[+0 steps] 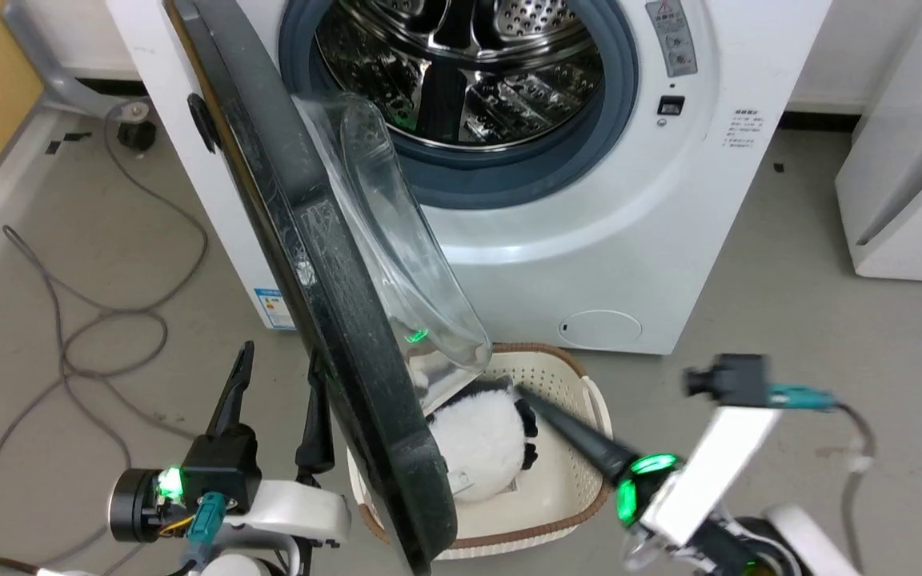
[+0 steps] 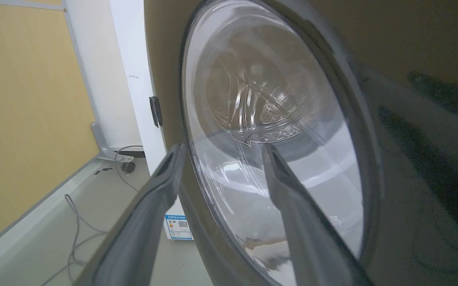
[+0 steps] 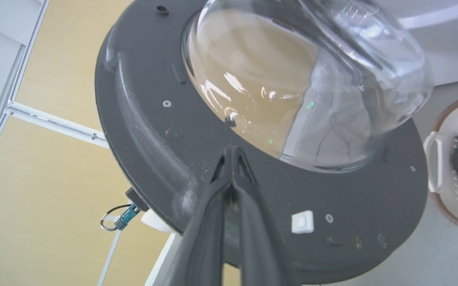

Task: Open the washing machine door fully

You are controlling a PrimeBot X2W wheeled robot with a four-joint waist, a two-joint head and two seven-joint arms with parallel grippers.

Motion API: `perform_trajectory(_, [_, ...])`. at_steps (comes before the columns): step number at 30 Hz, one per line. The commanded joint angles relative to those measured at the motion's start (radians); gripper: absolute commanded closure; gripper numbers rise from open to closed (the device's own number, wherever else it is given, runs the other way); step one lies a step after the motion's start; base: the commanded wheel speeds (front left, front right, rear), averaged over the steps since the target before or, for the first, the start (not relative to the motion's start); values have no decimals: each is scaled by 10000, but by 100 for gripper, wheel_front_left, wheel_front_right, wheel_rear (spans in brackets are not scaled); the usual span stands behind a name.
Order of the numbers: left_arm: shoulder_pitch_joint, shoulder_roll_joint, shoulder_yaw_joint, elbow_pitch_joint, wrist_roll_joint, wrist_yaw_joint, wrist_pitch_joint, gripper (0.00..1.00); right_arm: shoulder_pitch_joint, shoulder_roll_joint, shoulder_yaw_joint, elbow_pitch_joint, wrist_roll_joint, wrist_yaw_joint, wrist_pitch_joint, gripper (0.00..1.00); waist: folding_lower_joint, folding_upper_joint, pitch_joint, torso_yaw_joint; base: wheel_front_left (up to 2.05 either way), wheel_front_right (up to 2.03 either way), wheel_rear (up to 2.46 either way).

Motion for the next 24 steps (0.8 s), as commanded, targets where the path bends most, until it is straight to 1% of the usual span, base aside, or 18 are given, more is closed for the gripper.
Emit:
perform_trajectory(1, [178, 8, 46, 26, 53, -34, -53, 0, 236, -157, -169, -159, -279, 12, -476, 100, 1, 0, -90, -20, 0, 0, 0])
perform_trajectory(5, [268, 8, 70, 55, 45, -59, -53, 0, 303, -480, -676, -318, -1411, 12, -2553, 100, 1, 0, -242, -46, 0, 0, 0])
perform_trajectory(9, [348, 8, 137, 90, 57, -100, -53, 0, 310, -1037, -728, -179, -3276, 12, -4927, 100, 1, 0, -405, -94, 0, 0, 0])
perform_trajectory(11, [403, 8, 202, 80, 69, -107, -53, 0, 355, -1152, -890, 7, -4121, 12, -5719, 100, 1, 0, -479, -132, 0, 0, 0])
perform_trajectory(13, [472, 8, 278, 47, 70, -96, -53, 0, 399, -1159, -1373, 178, -5278, 12, -5968, 100, 1, 0, -536, -180, 0, 0, 0])
perform_trajectory(14, [503, 8, 314, 30, 69, -94, -53, 0, 445, -1037, -1764, 183, -5894, 12, -5999, 100, 1, 0, -552, -203, 0, 0, 0])
perform_trajectory(16, [552, 8, 367, -1, 72, -95, -53, 0, 596, -582, -2845, -91, -7348, 12, -6010, 100, 1, 0, -567, -241, 0, 0, 0])
perform_trajectory(19, [597, 8, 400, -30, 77, -84, -53, 0, 995, 107, -4047, -573, -9474, 12, -6014, 100, 1, 0, -593, -263, 0, 0, 0])
perform_trajectory(21, [605, 8, 418, -28, 76, -94, -53, 0, 1252, 382, -4530, -821, -10896, 12, -6015, 100, 1, 0, -601, -258, 0, 0, 0])
perform_trajectory(22, [607, 8, 416, -29, 70, -94, -53, 0, 1388, 595, -4757, -877, -11263, 12, -6015, 100, 1, 0, -604, -252, 0, 0, 0])
perform_trajectory(24, [607, 8, 396, -37, 55, -88, -53, 0, 1607, 758, -5018, -978, -12152, 12, -6016, 100, 1, 0, -606, -232, 0, 0, 0])
